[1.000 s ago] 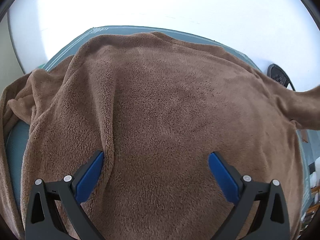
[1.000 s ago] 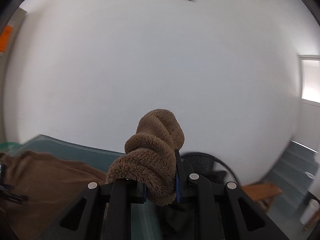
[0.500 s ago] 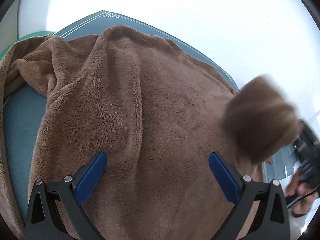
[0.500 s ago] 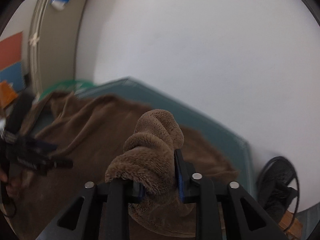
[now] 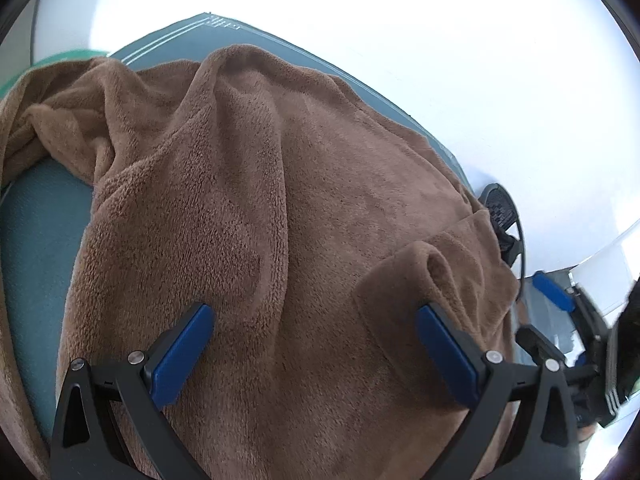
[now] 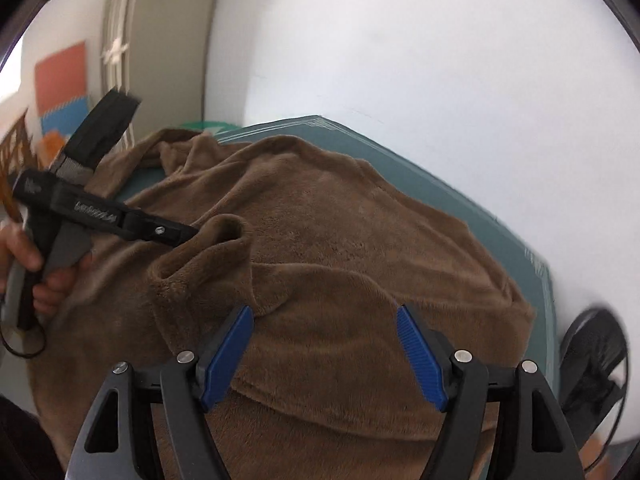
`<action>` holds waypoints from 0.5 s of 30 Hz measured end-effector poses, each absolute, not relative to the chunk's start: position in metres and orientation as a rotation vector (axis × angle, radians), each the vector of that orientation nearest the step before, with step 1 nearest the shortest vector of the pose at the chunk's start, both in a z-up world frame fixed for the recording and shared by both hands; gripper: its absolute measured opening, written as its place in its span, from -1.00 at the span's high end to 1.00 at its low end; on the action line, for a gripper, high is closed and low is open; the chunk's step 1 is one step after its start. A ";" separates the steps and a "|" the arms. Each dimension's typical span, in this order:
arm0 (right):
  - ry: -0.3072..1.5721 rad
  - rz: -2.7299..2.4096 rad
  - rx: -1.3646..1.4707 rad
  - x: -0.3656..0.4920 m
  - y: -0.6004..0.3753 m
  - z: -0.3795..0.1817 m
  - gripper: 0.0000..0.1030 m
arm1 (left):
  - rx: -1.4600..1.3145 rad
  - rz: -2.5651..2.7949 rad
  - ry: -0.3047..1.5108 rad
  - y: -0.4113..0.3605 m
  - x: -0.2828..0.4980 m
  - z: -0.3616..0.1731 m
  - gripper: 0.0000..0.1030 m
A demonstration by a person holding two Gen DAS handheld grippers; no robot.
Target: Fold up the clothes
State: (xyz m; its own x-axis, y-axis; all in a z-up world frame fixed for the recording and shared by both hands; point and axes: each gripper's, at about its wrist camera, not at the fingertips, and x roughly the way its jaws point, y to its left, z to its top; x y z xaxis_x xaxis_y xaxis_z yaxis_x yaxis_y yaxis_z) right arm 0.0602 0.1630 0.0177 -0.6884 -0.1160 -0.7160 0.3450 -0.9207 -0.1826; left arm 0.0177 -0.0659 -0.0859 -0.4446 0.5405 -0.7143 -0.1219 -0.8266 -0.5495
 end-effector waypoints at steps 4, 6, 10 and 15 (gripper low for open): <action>0.337 -2.655 1.146 0.047 0.174 0.004 -0.48 | -1.361 2.247 -0.688 -0.074 0.021 -0.082 -0.99; 0.289 -2.619 1.169 0.042 0.169 -0.008 -0.48 | -1.356 2.226 -0.714 -0.077 0.023 -0.078 -0.99; 0.274 -2.525 1.198 0.042 0.144 -0.031 -0.47 | -1.374 2.184 -0.728 -0.070 0.023 -0.076 -0.99; 0.309 -2.455 1.222 0.050 0.127 -0.052 -0.48 | -1.429 2.227 -0.694 -0.063 0.016 -0.078 -0.99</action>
